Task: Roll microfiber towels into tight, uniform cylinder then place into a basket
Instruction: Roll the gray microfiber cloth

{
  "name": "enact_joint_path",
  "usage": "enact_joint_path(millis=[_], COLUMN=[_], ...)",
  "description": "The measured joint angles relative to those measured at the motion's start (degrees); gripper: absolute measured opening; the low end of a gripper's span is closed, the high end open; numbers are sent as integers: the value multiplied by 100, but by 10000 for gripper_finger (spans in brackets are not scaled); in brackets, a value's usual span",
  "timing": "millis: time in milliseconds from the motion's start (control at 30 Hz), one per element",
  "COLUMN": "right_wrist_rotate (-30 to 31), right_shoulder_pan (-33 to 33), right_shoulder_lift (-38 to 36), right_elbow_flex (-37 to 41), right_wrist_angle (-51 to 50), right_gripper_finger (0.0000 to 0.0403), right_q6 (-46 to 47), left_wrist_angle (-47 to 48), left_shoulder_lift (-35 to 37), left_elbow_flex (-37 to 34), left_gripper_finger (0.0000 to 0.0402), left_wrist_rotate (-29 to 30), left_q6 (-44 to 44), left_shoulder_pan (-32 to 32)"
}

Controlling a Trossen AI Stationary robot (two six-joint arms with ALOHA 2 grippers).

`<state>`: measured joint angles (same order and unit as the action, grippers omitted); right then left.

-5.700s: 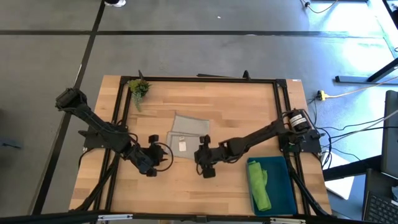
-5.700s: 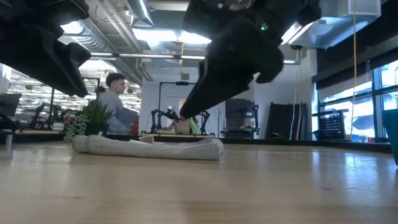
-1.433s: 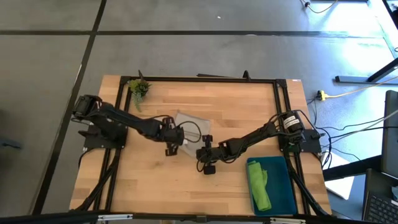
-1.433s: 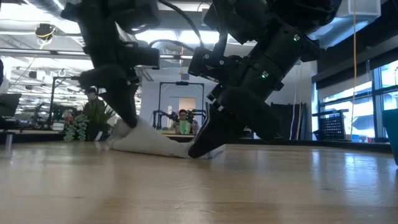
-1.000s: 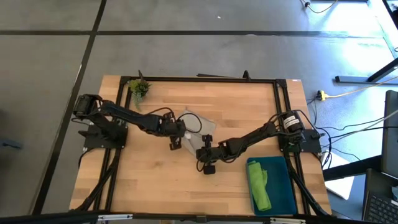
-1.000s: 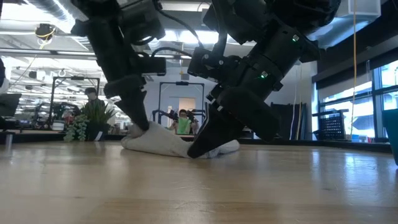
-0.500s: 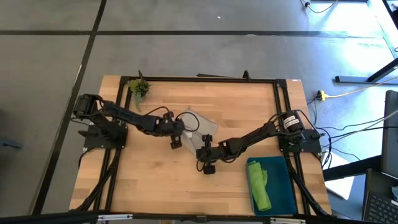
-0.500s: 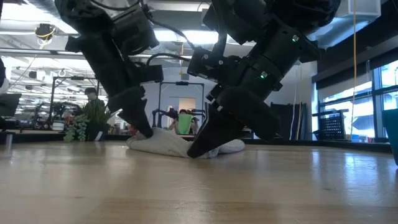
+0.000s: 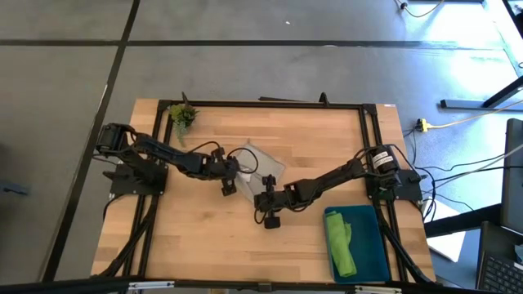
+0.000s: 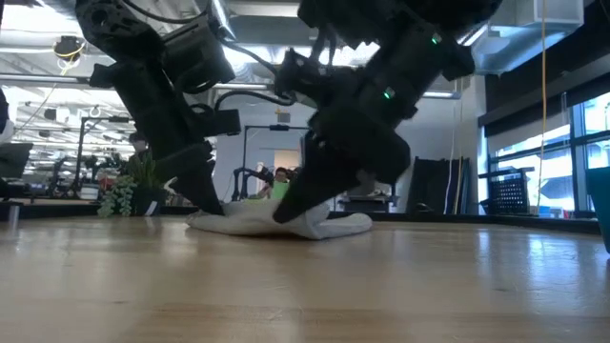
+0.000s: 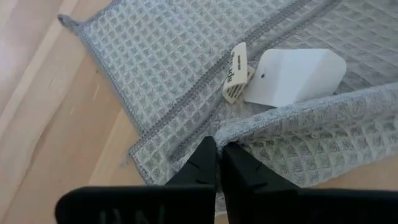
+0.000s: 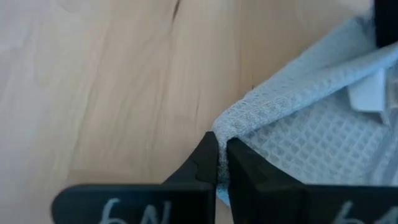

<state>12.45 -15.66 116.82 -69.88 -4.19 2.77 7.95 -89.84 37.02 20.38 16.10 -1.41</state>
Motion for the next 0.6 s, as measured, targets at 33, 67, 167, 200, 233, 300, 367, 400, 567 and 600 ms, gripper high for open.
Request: enact_joint_path(millis=[33, 67, 167, 200, 233, 300, 367, 400, 567, 600], right_wrist_rotate=[-17, -24, -26, -45, -62, -84, -94, -98, -72, -66], right_shoulder_pan=[0, 0, 25, 51, 78, 141, 219, 259, 493, 539], right_shoulder_lift=[-3, -4, -48, -80, -123, -165, -248, -296, -450, -459], right_elbow_flex=[-51, -97, -214, -254, -271, -331, -337, -337, -344, -344], right_wrist_angle=[-41, -133, -324, -329, -379, -386, -458, -425, -761, -776], right_gripper_finger=[16, 16, 16, 16, 16, 16, 16, 15, 15, 15], right_q6=[49, 117, 131, 146, 198, 338, 530, 646, 1320, 1433], left_wrist_angle=[2, 2, 4, 4, 2, 13, 9, 12, 13, 15], left_shoulder_lift=[0, 0, 0, 0, 0, 0, -2, -3, -7, -7], left_elbow_flex=[0, 0, 0, -1, -3, -5, -9, -9, -9, -11], left_gripper_finger=[0, 0, 0, 0, 0, 0, 0, 0, 0, 0], left_wrist_rotate=[0, -4, -16, -26, -28, -24, -22, -21, -26, -19], left_q6=[-6, -10, -98, -159, -198, -235, -275, -276, -319, -326], left_shoulder_pan=[0, 0, 0, 0, 0, 2, 2, 2, -7, -10])
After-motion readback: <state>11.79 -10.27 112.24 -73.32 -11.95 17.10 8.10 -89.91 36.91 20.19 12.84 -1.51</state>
